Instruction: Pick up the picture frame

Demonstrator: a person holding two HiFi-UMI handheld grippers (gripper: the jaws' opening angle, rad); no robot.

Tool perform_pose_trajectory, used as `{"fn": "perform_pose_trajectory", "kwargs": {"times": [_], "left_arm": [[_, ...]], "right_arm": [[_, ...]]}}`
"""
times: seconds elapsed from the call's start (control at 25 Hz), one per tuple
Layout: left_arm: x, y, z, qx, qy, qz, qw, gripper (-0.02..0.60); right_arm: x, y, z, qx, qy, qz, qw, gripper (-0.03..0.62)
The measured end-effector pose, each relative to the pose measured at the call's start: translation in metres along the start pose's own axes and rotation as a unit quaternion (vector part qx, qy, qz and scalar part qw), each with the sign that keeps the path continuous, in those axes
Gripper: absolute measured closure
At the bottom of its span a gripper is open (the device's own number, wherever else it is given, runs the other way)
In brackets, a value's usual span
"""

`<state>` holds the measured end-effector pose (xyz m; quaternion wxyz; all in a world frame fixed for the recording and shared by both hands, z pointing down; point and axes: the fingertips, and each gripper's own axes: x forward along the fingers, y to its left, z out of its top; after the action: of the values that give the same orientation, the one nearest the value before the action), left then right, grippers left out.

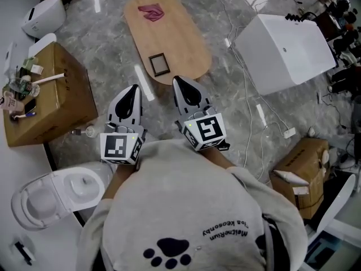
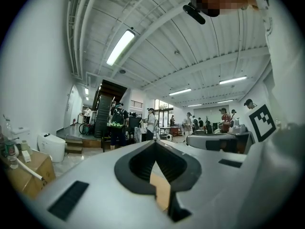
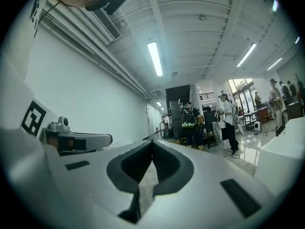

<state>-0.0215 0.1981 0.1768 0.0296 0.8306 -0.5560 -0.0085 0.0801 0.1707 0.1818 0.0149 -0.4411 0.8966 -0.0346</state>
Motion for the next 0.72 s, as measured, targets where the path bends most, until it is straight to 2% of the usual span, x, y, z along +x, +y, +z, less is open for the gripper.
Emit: {"fn": "perform_pose_trajectory", "kwargs": {"times": [0.72], "left_arm": [[-0.013, -0.008, -0.008, -0.013, -0.001, -0.007, 0.9999, 0.574]], "right_arm": [[-0.009, 0.014, -0.006, -0.010, 0.006, 0.005, 1.000, 0.586]]}}
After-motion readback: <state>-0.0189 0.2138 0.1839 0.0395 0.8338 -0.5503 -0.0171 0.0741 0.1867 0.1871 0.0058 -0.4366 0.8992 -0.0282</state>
